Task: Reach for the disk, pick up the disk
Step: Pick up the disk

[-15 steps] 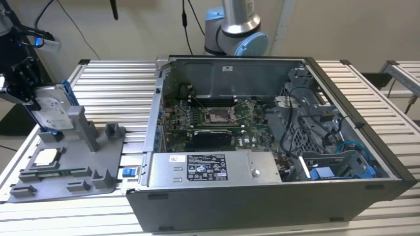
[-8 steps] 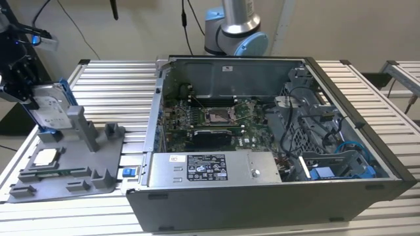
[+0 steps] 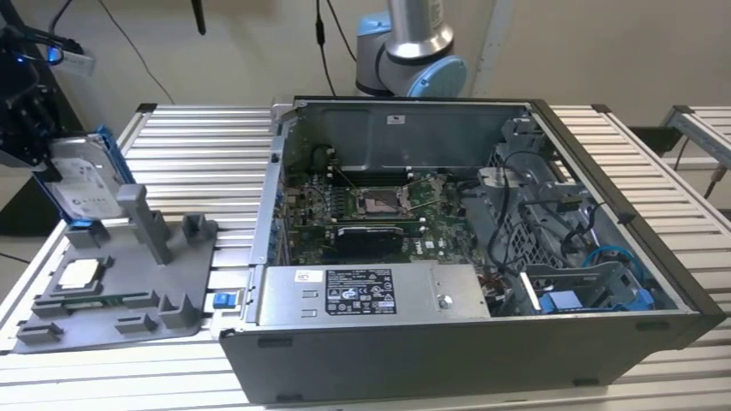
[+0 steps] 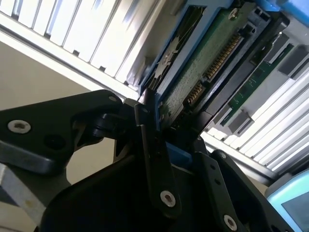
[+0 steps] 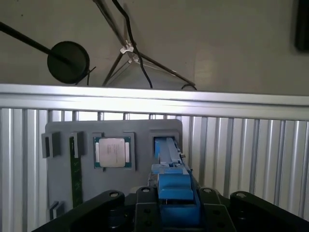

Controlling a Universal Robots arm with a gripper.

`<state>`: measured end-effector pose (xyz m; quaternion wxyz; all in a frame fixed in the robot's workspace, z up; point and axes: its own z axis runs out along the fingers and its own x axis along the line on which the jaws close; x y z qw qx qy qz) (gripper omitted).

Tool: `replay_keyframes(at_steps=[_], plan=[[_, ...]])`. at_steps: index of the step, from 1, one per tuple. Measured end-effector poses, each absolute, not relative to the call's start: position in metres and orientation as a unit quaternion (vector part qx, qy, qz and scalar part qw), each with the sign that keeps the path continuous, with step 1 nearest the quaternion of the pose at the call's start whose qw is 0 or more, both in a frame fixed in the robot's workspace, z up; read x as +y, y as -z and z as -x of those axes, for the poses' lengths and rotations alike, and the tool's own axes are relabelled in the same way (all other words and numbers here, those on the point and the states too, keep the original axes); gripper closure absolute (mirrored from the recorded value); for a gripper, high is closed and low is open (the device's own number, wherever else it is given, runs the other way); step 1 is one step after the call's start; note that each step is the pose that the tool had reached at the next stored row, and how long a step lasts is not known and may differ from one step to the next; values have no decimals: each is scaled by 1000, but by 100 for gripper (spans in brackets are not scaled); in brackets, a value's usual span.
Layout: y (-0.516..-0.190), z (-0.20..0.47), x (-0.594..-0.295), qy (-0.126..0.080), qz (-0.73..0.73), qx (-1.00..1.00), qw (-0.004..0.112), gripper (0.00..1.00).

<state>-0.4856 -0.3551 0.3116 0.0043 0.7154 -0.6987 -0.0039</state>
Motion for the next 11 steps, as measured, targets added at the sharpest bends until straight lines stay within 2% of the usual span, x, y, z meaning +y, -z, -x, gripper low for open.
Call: replay_keyframes(at_steps=[11], plan=[[-331, 488, -355, 1, -715, -699, 1, 100]])
